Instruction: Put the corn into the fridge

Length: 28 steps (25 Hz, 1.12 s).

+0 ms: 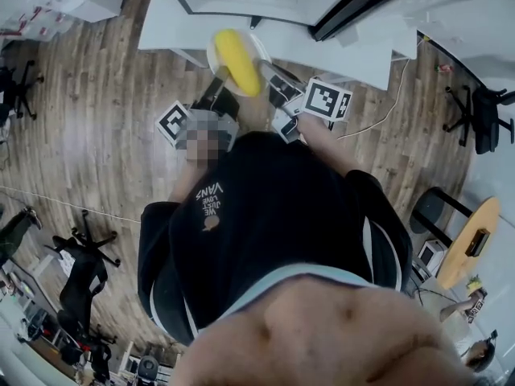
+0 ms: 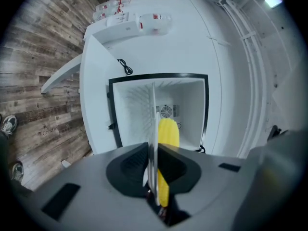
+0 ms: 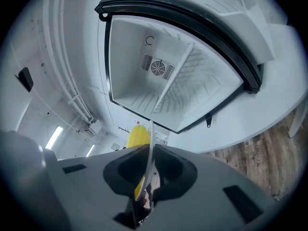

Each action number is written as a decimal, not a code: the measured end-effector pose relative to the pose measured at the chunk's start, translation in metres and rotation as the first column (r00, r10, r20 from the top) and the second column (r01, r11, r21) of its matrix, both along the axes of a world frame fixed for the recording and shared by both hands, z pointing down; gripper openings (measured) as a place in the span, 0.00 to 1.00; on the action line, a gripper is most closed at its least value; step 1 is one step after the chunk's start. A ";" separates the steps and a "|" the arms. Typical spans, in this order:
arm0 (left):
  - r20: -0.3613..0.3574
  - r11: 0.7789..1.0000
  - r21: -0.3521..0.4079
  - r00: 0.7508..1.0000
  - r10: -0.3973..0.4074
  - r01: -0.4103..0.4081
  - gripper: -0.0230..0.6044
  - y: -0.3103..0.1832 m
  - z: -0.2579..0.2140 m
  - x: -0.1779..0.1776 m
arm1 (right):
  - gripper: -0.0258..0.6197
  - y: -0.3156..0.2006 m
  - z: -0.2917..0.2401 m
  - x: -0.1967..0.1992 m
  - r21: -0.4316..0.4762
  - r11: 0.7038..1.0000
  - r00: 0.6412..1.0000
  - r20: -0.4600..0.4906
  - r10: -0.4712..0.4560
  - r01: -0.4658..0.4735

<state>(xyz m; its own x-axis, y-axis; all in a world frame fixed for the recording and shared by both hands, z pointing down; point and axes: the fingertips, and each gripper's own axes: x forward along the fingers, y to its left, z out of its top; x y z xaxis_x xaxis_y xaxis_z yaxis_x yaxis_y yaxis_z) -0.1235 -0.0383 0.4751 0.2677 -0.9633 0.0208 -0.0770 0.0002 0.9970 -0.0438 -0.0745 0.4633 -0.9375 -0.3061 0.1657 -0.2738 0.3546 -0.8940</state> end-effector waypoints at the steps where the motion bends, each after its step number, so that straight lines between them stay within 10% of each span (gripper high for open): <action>1: 0.001 1.000 0.001 1.000 0.011 -0.011 0.11 -0.003 0.000 -0.005 | 0.09 -0.002 0.000 -0.004 0.001 1.000 1.000 0.002 0.013 -0.013; 28: 0.017 0.968 0.002 0.968 0.249 -0.249 0.11 -0.036 0.004 -0.075 | 0.09 -0.015 0.005 -0.068 -0.007 0.969 0.969 0.019 0.247 -0.247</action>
